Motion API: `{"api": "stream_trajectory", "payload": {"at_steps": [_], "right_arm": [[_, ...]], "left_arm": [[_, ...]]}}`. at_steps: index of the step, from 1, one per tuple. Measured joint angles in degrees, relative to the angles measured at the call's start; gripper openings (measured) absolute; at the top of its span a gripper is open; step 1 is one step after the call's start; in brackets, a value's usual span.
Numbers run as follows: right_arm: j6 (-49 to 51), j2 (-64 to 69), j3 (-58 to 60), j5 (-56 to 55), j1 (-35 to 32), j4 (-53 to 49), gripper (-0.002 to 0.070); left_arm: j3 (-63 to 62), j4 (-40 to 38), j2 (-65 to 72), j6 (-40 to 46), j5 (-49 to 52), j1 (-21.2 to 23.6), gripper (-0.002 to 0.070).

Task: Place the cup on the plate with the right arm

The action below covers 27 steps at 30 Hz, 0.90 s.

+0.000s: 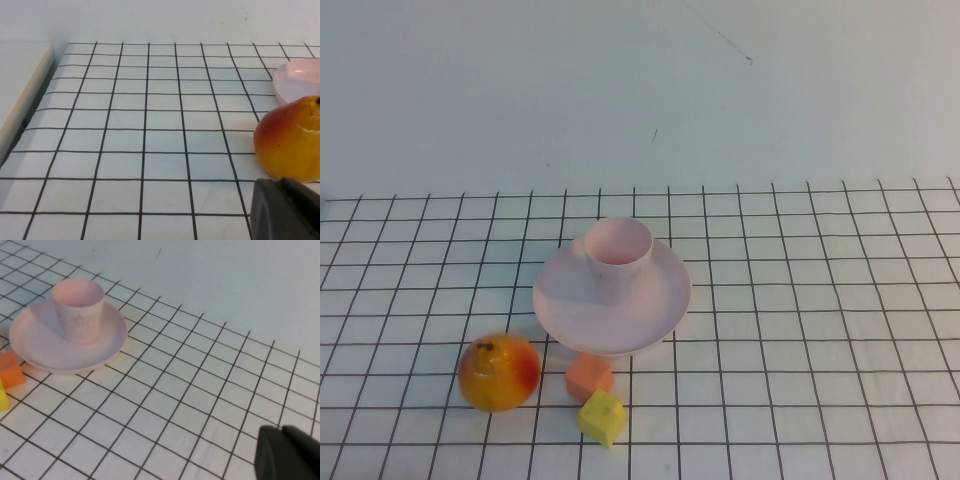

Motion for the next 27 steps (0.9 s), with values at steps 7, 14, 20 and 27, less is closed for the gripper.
{"api": "stream_trajectory", "payload": {"at_steps": [7, 14, 20, 27], "right_arm": [[-3.2, -3.8, 0.2, 3.7, -2.2, -1.5, -0.0002], [-10.0, -13.0, 7.0, -3.6, -20.1, 0.9, -0.0002], [-15.1, -22.4, 19.2, -10.4, -33.8, 8.5, -0.0002], [-18.6, -32.9, 33.0, -10.4, -37.6, 12.2, -0.0002]], "left_arm": [[0.0, 0.0, 0.0, 0.0, 0.0, 0.0, -0.0003], [0.0, 0.0, 0.0, 0.0, 0.0, 0.0, -0.0003], [0.0, 0.0, 0.0, 0.0, 0.0, 0.0, -0.0003], [0.0, 0.0, 0.0, 0.0, 0.0, 0.0, -0.0003]]}}
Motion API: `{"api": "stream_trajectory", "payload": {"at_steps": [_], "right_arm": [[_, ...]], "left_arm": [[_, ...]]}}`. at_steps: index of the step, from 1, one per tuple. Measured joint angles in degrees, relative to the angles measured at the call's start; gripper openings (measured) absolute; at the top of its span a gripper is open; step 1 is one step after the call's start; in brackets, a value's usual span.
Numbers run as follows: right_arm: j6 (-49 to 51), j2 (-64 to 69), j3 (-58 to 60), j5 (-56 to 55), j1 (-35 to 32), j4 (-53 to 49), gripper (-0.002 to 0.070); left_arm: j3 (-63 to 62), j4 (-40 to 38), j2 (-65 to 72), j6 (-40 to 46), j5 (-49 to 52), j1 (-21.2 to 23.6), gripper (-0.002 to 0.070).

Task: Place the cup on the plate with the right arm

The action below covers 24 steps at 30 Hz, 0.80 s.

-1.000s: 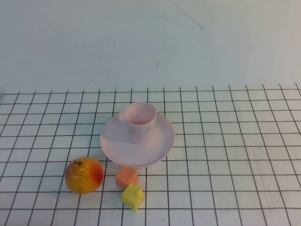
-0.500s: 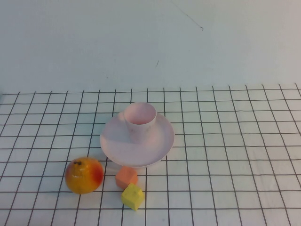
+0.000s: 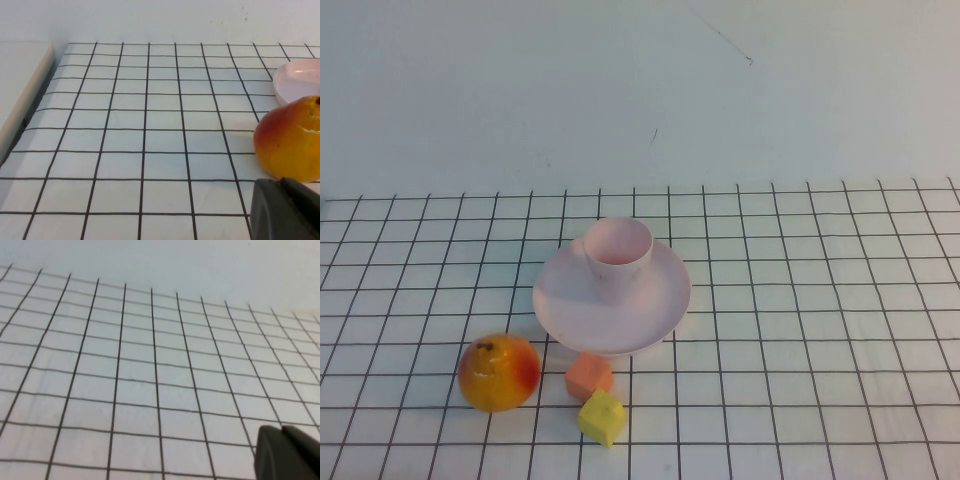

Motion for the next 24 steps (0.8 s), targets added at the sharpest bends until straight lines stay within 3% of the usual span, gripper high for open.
{"api": "stream_trajectory", "payload": {"at_steps": [8, 24], "right_arm": [[-6.9, -3.2, 1.3, 3.7, -0.1, 5.4, -0.0002], [-3.6, -3.2, 1.3, 3.7, -0.1, 5.7, -0.0002]], "left_arm": [[0.0, 0.0, 0.0, 0.0, 0.0, 0.0, -0.0003], [0.0, 0.0, 0.0, 0.0, 0.0, 0.0, -0.0003]]}}
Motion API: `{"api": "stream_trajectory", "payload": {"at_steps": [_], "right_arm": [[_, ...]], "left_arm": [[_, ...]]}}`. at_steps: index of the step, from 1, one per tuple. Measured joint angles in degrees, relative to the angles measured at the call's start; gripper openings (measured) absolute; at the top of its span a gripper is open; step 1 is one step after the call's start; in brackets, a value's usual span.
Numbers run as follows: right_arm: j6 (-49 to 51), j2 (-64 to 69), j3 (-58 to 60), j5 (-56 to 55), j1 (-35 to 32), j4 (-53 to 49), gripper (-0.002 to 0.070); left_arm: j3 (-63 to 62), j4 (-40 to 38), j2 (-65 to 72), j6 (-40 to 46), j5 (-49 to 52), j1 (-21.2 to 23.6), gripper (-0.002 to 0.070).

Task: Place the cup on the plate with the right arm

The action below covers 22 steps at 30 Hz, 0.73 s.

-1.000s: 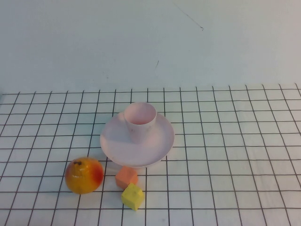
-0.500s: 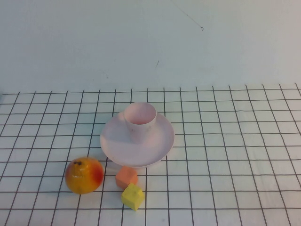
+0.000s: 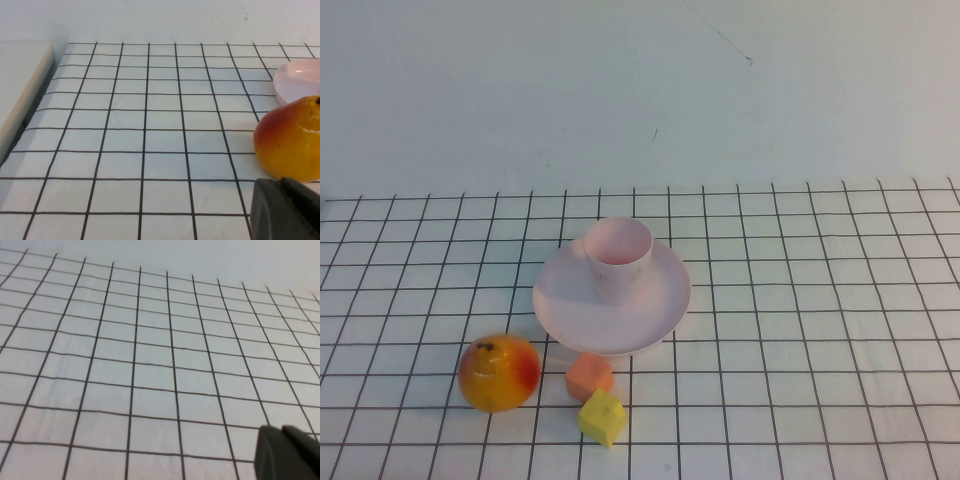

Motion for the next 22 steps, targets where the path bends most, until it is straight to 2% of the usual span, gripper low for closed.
{"api": "stream_trajectory", "payload": {"at_steps": [22], "right_arm": [[4.1, 0.0, 0.0, 0.0, 0.0, -1.1, -0.0002]], "left_arm": [[0.0, 0.0, 0.0, 0.0, 0.0, 0.0, -0.0003]]}}
